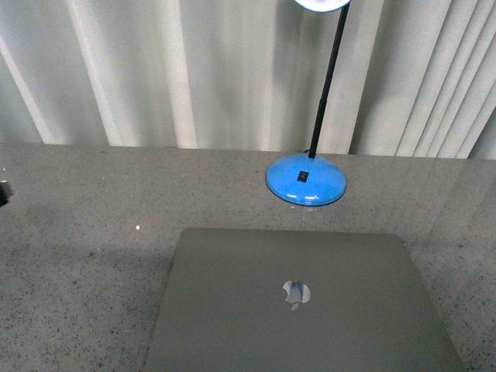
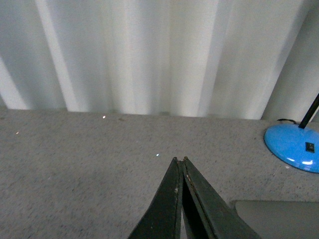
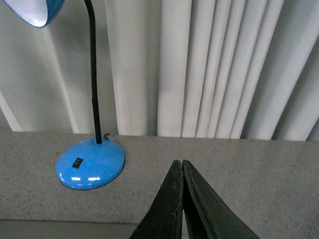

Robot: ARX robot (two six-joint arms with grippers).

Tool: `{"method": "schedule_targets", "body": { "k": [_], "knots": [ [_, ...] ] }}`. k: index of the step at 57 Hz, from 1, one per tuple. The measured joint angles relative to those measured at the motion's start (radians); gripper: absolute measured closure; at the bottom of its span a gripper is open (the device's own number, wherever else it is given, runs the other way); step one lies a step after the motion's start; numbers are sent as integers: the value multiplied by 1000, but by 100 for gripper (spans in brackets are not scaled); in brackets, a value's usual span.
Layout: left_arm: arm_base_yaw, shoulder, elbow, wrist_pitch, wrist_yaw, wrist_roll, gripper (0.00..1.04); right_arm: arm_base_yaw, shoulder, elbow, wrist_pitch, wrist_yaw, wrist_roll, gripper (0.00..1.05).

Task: Close laptop

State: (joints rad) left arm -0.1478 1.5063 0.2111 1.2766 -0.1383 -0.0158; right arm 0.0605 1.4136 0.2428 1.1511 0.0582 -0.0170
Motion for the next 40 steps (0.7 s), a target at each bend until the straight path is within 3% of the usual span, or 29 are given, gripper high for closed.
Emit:
{"method": "schedule_targets", "body": {
  "k": [7, 21, 25, 40],
  "knots": [
    [32, -131, -66, -60, 23, 5, 101, -55, -122, -73, -45, -52, 3, 102],
    [70, -414, -122, -283, 65, 8, 101, -59, -314, -156, -157, -56, 4, 102],
    [125, -483, -144, -336, 129, 9, 101, -59, -371, -172, -197, -57, 4, 102],
    [145, -679, -182, -489, 136, 8, 101, -59, -577, -216, -356, -58, 5, 102]
  ]
}}
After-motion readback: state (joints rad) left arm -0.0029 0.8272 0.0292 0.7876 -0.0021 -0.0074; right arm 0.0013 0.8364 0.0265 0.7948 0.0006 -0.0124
